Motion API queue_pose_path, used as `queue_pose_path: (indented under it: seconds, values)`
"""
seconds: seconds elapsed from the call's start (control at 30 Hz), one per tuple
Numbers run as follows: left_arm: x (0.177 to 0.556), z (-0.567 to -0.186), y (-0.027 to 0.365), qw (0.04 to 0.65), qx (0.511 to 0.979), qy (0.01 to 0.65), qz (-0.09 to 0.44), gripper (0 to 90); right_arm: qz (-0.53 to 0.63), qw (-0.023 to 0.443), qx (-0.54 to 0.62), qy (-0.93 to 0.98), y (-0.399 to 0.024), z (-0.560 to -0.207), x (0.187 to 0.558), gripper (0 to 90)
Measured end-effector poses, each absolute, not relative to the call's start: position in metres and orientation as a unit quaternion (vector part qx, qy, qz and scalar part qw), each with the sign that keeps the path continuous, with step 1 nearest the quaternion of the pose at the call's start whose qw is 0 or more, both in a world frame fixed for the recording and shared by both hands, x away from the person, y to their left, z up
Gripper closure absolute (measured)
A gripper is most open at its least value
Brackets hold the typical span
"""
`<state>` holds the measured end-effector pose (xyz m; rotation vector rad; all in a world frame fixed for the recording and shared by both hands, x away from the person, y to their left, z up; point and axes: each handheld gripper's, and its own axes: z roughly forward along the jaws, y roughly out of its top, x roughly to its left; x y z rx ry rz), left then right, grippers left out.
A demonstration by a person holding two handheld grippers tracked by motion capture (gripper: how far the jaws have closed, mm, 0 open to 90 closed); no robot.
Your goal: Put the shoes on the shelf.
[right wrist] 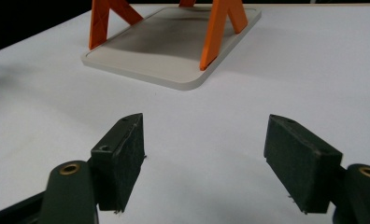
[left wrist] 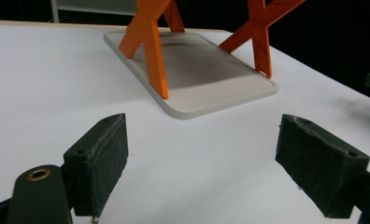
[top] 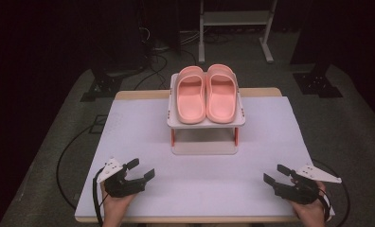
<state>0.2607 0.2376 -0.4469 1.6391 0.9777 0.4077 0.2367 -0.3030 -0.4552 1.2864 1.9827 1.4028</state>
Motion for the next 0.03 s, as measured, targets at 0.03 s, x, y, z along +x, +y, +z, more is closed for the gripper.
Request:
queue_pose_path:
  seconds: [0.03]
  values:
    - [0.2604,-0.4482,0.2396,0.562,0.692,0.419,0.171,16.9,0.506,0.191,0.462,0.703,-0.3056,-0.4564,0.2373,28.4]
